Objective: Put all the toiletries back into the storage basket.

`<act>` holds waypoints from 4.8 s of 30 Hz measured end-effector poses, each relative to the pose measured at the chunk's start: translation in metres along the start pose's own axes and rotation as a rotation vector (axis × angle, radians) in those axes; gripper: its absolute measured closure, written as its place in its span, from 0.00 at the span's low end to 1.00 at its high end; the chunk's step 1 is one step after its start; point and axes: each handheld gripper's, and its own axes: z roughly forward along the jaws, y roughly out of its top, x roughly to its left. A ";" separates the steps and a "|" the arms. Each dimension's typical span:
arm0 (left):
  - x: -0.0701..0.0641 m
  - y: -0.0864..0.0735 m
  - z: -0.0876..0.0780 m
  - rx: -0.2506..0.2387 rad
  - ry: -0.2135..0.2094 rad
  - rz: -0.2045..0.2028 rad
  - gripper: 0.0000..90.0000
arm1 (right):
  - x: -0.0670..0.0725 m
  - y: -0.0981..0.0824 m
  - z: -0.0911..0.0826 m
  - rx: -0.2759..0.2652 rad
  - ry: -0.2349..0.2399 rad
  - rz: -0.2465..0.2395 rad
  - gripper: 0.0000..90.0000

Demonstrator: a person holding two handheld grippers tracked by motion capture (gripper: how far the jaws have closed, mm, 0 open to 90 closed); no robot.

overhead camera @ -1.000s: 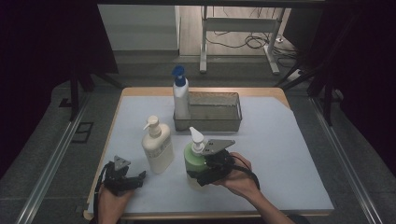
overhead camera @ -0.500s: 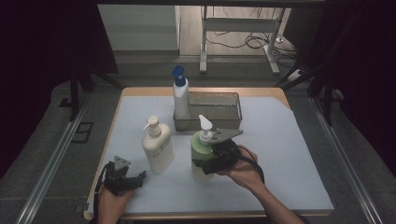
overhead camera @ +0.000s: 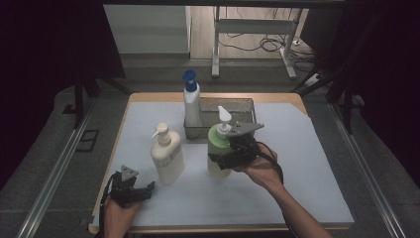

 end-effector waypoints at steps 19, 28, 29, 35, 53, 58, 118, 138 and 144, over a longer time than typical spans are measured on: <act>0.000 0.000 0.000 0.000 0.000 0.001 0.16 | -0.025 0.035 0.002 -0.023 -0.072 0.022 0.13; 0.000 0.000 0.000 -0.001 0.000 0.002 0.16 | -0.035 0.051 0.004 -0.036 -0.102 0.036 0.14; 0.000 0.000 0.000 -0.001 0.000 0.001 0.16 | -0.037 0.053 0.005 -0.037 -0.106 0.037 0.13; 0.000 0.000 0.000 -0.001 0.000 0.002 0.16 | -0.045 0.063 0.008 -0.043 -0.127 0.046 0.14; 0.000 0.000 0.000 -0.001 -0.001 0.000 0.16 | -0.074 0.083 0.026 -0.051 -0.206 0.079 0.14; 0.000 0.000 0.000 -0.001 -0.002 0.000 0.16 | -0.083 0.086 0.031 -0.053 -0.223 0.101 0.14; 0.001 0.000 0.000 0.001 -0.003 0.002 0.16 | -0.119 0.038 0.096 0.045 -0.252 0.149 0.14; 0.001 0.000 0.000 0.001 -0.003 0.002 0.16 | -0.125 0.032 0.101 0.043 -0.228 0.167 0.12; 0.001 0.000 0.000 0.002 -0.003 0.002 0.16 | -0.125 0.031 0.097 0.039 -0.223 0.165 0.10</act>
